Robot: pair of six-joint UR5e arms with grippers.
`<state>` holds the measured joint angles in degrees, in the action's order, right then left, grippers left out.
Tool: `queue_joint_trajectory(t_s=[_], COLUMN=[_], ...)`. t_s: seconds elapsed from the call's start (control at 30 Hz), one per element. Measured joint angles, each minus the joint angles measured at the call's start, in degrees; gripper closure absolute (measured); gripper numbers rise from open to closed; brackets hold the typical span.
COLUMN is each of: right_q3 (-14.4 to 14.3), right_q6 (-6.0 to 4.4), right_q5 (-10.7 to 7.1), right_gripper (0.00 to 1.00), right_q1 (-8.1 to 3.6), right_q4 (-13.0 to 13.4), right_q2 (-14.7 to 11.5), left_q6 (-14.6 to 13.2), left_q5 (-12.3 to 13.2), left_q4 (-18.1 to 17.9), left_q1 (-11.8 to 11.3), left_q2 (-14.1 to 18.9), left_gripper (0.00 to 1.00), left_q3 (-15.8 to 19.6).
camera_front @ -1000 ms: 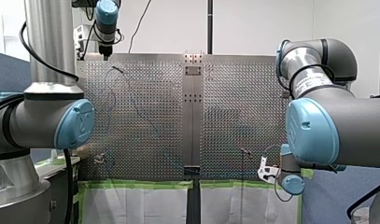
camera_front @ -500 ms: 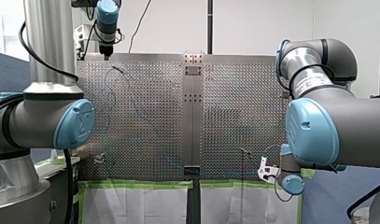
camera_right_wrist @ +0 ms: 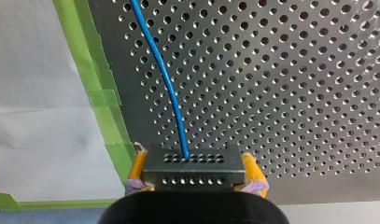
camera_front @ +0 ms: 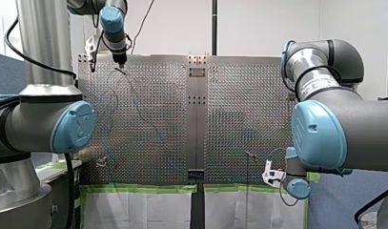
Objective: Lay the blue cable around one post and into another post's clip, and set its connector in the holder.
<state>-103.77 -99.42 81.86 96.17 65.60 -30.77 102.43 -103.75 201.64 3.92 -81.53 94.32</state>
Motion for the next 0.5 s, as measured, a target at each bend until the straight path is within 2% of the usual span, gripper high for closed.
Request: queue_joint_trajectory(t_s=[0.13,0.3,0.5], right_q3=[0.0,0.0,-0.03], right_q6=[0.0,-0.06,-0.08], right_q5=[0.14,0.23,0.86], right_gripper=[0.83,0.83,0.83], right_q1=[0.01,-0.04,-0.43], right_q4=[-0.1,-0.18,-0.35], right_q2=[0.01,0.02,-0.01], left_q6=[-1.99,-3.6,-3.05], left_q5=[-0.55,-2.85,-5.85], left_q4=[-2.12,-4.7,-7.77], left_q1=[2.06,4.65,7.69], left_q2=[-1.09,-3.4,-6.41], left_gripper=[0.0,0.0,0.0], left_q3=[2.1,4.71,7.73])
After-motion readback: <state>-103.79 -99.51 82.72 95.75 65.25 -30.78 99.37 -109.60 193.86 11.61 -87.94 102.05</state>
